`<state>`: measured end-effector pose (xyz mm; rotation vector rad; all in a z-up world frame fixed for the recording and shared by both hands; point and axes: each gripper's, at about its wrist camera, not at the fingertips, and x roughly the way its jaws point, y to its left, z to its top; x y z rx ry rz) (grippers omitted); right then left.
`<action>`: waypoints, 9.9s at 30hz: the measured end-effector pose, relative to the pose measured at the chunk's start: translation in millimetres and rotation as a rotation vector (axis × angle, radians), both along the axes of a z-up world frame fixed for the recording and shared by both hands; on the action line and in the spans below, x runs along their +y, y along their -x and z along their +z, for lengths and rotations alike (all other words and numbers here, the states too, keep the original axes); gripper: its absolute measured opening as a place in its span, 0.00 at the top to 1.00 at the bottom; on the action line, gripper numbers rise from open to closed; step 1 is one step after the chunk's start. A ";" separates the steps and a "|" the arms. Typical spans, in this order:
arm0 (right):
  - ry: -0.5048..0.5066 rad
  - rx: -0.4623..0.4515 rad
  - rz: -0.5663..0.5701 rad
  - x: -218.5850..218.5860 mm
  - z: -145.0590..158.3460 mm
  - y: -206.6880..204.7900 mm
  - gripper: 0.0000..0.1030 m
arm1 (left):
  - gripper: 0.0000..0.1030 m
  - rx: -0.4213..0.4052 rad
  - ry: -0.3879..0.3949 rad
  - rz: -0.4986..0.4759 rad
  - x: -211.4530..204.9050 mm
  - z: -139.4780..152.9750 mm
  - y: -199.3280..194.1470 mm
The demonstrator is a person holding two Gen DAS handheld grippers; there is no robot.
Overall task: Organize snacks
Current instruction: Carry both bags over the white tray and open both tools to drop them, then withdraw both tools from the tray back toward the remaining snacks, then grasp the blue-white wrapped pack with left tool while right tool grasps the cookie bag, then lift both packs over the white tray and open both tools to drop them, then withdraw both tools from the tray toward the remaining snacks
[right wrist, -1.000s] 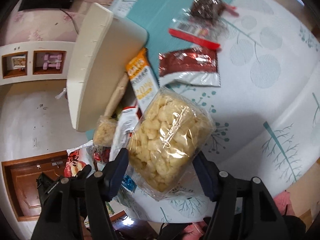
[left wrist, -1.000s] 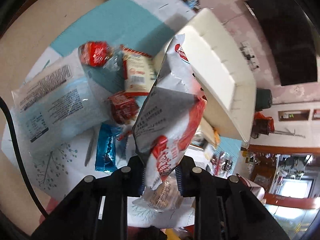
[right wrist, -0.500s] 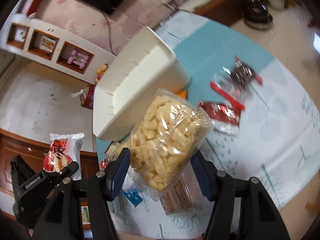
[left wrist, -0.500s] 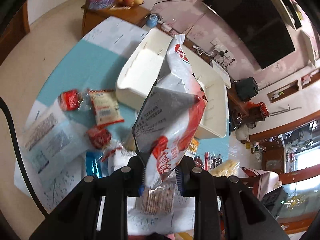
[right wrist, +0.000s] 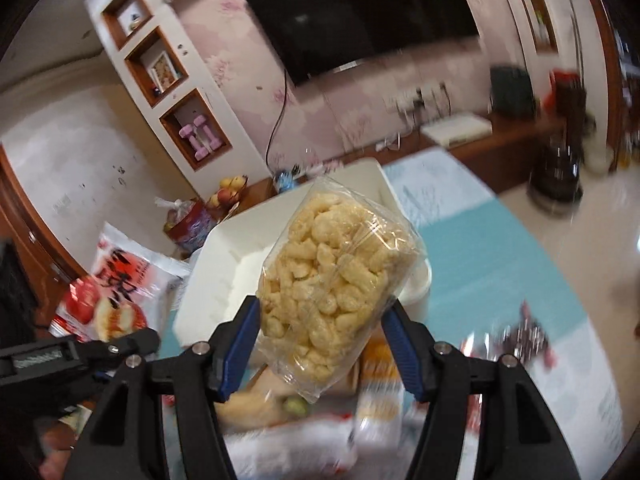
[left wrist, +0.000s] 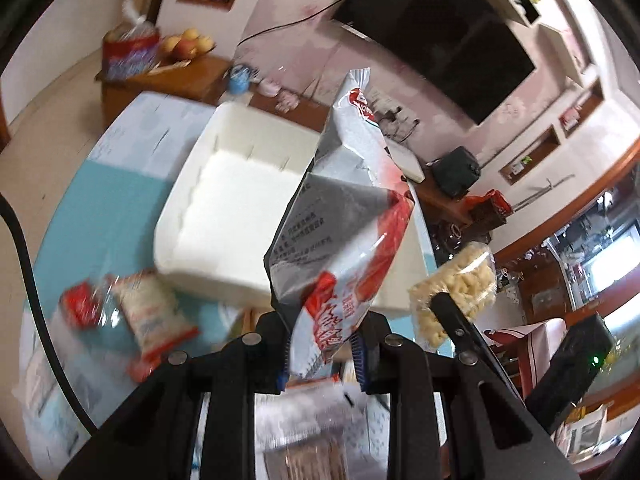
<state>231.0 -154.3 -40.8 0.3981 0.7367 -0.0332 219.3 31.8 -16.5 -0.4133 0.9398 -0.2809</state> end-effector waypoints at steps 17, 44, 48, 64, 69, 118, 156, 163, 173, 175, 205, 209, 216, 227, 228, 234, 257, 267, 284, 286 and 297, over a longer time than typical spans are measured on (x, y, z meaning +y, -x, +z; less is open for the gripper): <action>0.182 -0.074 0.091 9.9 -13.9 -45.7 0.37 | 0.30 -0.135 -0.158 -0.022 -30.7 -10.7 -41.2; 0.142 -0.053 0.134 31.3 45.9 22.5 0.27 | 0.27 -0.161 -0.257 -0.015 25.2 48.7 53.1; 0.144 -0.052 0.134 36.9 56.8 38.4 0.27 | 0.26 -0.143 -0.274 -0.016 42.7 49.4 77.3; 0.097 0.008 0.215 54.4 56.8 89.7 0.26 | 0.26 -0.004 -0.370 0.042 106.8 9.2 149.3; 0.109 0.051 0.260 63.5 44.1 104.4 0.26 | 0.26 0.052 -0.422 0.033 121.9 -11.1 159.1; 0.134 0.517 0.258 80.9 -96.9 116.9 0.06 | 0.05 0.416 -0.740 -0.320 117.5 -149.3 63.3; 0.251 0.560 0.229 129.4 -130.2 112.1 0.14 | 0.10 0.397 -0.623 -0.197 167.7 -173.5 56.0; 0.210 0.559 0.237 127.4 -126.0 115.4 0.21 | 0.12 0.426 -0.611 -0.167 164.7 -169.4 63.5; 0.158 0.557 0.229 109.2 -117.2 123.0 0.23 | 0.28 0.426 -0.573 -0.125 163.6 -149.8 75.7; 0.141 0.545 0.224 104.1 -113.8 125.0 0.23 | 0.29 0.432 -0.581 -0.122 161.4 -149.6 79.1; 0.034 0.249 0.133 31.2 0.9 126.1 0.23 | 0.31 0.151 -0.444 -0.177 56.0 -11.5 67.0; 0.040 0.206 0.121 23.6 17.1 111.1 0.23 | 0.31 0.109 -0.423 -0.192 38.9 2.5 48.2; 0.062 0.160 0.105 16.5 27.7 79.3 0.23 | 0.31 0.059 -0.378 -0.183 24.5 14.9 4.4; 0.128 0.104 0.101 16.7 20.2 9.0 0.23 | 0.31 0.005 -0.262 -0.159 13.5 -0.1 -82.6; 0.126 0.105 0.100 17.0 16.9 2.6 0.23 | 0.31 -0.013 -0.237 -0.158 13.5 -2.3 -90.2; 0.189 0.066 0.086 19.3 2.2 -23.4 0.23 | 0.31 -0.071 -0.171 -0.116 17.3 -22.2 -121.1; 0.256 -0.005 0.069 5.5 -3.9 -38.0 0.16 | 0.11 -0.025 -0.113 -0.090 26.6 -27.4 -122.0; 0.186 -0.028 0.040 -4.1 31.3 5.1 0.16 | 0.11 -0.085 -0.121 -0.116 33.6 17.0 -52.2; 0.125 -0.091 0.017 -1.3 79.0 90.4 0.16 | 0.11 -0.154 -0.150 -0.169 50.5 55.3 64.3; 0.121 -0.089 0.011 -2.7 80.2 100.6 0.16 | 0.11 -0.153 -0.160 -0.180 47.5 54.0 76.2; 0.120 -0.031 -0.024 -22.0 71.0 138.4 0.16 | 0.11 -0.154 -0.251 -0.207 28.7 39.1 116.4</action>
